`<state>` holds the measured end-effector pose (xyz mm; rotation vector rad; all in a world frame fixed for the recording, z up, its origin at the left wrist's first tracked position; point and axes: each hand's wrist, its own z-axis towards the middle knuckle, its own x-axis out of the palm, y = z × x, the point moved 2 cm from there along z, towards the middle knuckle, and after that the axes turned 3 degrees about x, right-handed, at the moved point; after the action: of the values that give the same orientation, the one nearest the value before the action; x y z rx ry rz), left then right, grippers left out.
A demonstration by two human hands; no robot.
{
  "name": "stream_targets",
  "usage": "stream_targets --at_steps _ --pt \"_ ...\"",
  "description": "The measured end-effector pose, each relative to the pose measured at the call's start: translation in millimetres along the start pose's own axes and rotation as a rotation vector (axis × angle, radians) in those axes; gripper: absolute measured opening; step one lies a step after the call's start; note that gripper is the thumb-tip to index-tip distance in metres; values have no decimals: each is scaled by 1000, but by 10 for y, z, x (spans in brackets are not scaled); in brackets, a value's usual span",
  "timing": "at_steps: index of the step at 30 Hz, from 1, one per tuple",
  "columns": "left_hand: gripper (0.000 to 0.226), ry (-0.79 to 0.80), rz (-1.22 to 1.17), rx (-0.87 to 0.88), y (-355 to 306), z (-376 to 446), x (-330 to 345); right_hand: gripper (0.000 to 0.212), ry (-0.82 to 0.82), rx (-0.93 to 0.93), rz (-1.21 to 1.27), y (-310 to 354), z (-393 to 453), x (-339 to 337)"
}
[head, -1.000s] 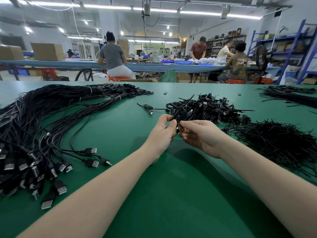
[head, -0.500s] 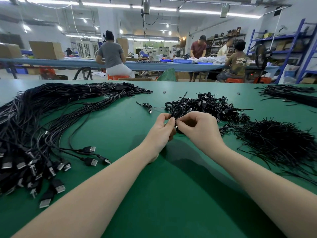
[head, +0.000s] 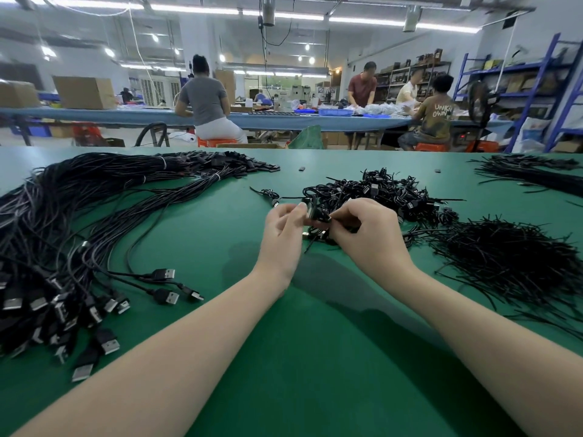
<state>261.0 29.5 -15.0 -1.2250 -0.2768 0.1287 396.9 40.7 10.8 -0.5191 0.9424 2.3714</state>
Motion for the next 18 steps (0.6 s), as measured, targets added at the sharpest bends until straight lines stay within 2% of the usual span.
stream_targets --at_steps 2,3,6,8,11,14,18 --pt "43 45 53 112 -48 -21 9 14 -6 42 25 -37 10 -10" --pt "43 73 63 144 -63 -35 16 17 5 54 29 -50 11 -12" --pt "36 144 64 210 -67 -53 34 21 32 53 36 -66 11 -12" --pt "32 158 22 214 -43 -48 41 17 32 22 47 -61 8 -15" --pt "32 163 -60 56 -12 -9 40 6 58 -77 -11 -34 3 -15" --pt "35 223 -127 -132 2 36 3 4 69 -226 -104 17 -9 -38" --pt "40 280 -101 -170 18 74 -64 4 35 -435 -250 53 -34 -57"
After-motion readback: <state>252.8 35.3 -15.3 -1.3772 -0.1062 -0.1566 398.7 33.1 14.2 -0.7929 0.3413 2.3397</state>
